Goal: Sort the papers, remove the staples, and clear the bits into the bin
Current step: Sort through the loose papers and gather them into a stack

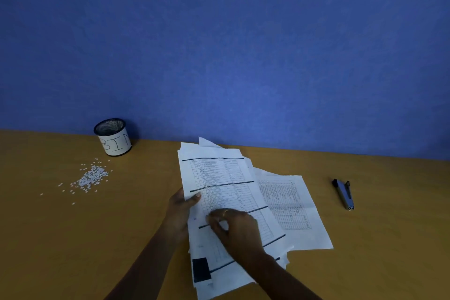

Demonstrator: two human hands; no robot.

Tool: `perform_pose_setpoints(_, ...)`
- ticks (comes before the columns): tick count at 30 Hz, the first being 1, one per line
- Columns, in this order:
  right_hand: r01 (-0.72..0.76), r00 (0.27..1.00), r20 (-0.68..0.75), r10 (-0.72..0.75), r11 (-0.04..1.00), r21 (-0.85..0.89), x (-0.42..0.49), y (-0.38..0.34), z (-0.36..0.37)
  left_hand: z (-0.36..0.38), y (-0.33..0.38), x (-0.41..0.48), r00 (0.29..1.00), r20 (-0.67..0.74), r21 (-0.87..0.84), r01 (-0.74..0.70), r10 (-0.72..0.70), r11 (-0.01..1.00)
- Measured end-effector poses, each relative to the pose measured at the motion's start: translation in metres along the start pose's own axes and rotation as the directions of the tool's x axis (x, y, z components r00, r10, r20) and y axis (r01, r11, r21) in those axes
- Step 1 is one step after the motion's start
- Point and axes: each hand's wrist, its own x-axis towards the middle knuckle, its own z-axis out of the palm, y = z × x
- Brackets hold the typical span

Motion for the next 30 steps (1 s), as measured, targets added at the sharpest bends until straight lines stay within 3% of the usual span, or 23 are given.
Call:
perform_pose_setpoints(4, -0.252, 0.956, -0.128, 0.263, 0.963, 0.095, 0.013, 0.034, -0.020, -0.001, 0.010, 0.000, 0.998, 0.051, -0.004, 0.028, -0.027, 1.000)
perform_pose_setpoints(6, -0.385, 0.907, -0.119, 0.404, 0.909, 0.159, 0.017, 0.054, -0.030, -0.001, 0.016, -0.001, 0.995, 0.088, -0.021, 0.042, -0.040, 0.999)
perform_pose_setpoints(10, -0.644, 0.731, 0.128, 0.670, 0.616, 0.454, 0.018, 0.084, -0.043, 0.003, 0.028, 0.000, 0.987, 0.161, -0.056, 0.034, -0.025, 0.998)
perform_pose_setpoints(14, -0.716, 0.635, 0.407, 0.656, 0.302, 0.630, 0.011, 0.097, -0.045, 0.012, 0.041, -0.002, 0.961, 0.276, -0.108, -0.002, 0.032, 0.994)
perform_pose_setpoints(18, -0.733, 0.633, 0.518, 0.576, 0.230, 0.640, 0.009, 0.099, -0.047, 0.018, 0.050, -0.003, 0.918, 0.385, -0.181, -0.026, 0.095, 0.983)
perform_pose_setpoints(23, -0.649, 0.719, 0.546, 0.430, 0.134, 0.749, 0.012, 0.091, -0.057, 0.015, 0.056, 0.001, 0.908, 0.404, -0.208, -0.025, 0.109, 0.978)
perform_pose_setpoints(26, -0.609, 0.767, 0.538, 0.350, 0.129, 0.783, 0.009, 0.088, -0.066, 0.013, 0.057, 0.000, 0.907, 0.403, -0.201, -0.040, 0.120, 0.979)
perform_pose_setpoints(30, -0.551, 0.813, 0.461, 0.356, 0.211, 0.808, 0.008, 0.088, -0.068, 0.011, 0.056, -0.002, 0.932, 0.346, -0.097, -0.078, 0.107, 0.992)
